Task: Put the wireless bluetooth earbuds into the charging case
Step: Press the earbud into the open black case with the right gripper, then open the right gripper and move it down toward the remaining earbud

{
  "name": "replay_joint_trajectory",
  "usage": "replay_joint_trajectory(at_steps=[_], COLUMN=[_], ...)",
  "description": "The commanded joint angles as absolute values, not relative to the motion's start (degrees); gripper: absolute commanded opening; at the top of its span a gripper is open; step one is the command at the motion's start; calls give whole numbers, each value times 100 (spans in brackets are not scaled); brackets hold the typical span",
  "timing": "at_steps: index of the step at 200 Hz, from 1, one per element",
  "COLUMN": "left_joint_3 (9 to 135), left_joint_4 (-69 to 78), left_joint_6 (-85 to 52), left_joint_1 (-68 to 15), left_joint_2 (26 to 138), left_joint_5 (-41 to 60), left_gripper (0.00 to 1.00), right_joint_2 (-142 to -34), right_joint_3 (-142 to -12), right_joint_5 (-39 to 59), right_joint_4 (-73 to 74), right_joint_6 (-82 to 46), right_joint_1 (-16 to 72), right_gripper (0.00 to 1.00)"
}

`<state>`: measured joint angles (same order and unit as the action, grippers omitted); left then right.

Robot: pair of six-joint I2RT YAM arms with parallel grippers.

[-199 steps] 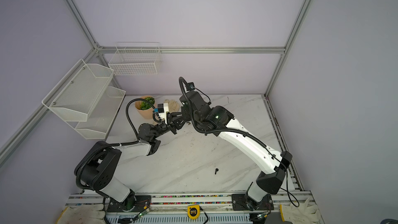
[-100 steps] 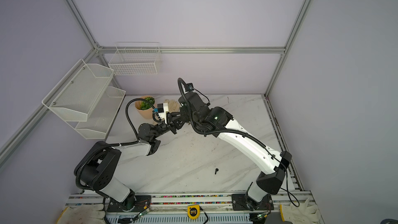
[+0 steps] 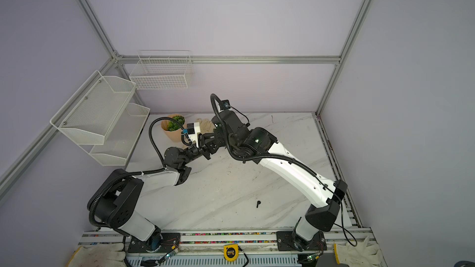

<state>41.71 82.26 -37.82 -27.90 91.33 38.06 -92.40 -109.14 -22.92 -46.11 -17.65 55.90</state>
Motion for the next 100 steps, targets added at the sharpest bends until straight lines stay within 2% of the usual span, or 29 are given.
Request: replay_joint_trajectory(at_steps=[1,28,66,83,100], left_joint_3=[4486,4473,4419,4374,4243], left_joint_4=[8612,8606,8610,8609,8609], left_joint_6=[-3622,-3613,-3641,-3620,-3651], left_joint_1=[-2810,-2813,-2812,-2812,-2813], left_joint_2=[8888,8877,8851,8803,8695], left_joint_5=[3718,3709,3722,3763,3785], left_gripper=[0,0,0,0,0], right_joint_2=[-9357,-9412,-9276,-8918,-8248], right_joint_3=[-11382,-11888,-12342,-11997,-10939], right_joint_5=[-2276,-2324,-2373,-2403,-2099], right_joint_4=[-4936,-5212,-5611,-5700,-5701], right_joint_6=[-1753,-1688,-1550,-1658,-1992], right_joint_1=[5639,5646,5645,5514,4983], right_gripper=[43,48,50,49,49])
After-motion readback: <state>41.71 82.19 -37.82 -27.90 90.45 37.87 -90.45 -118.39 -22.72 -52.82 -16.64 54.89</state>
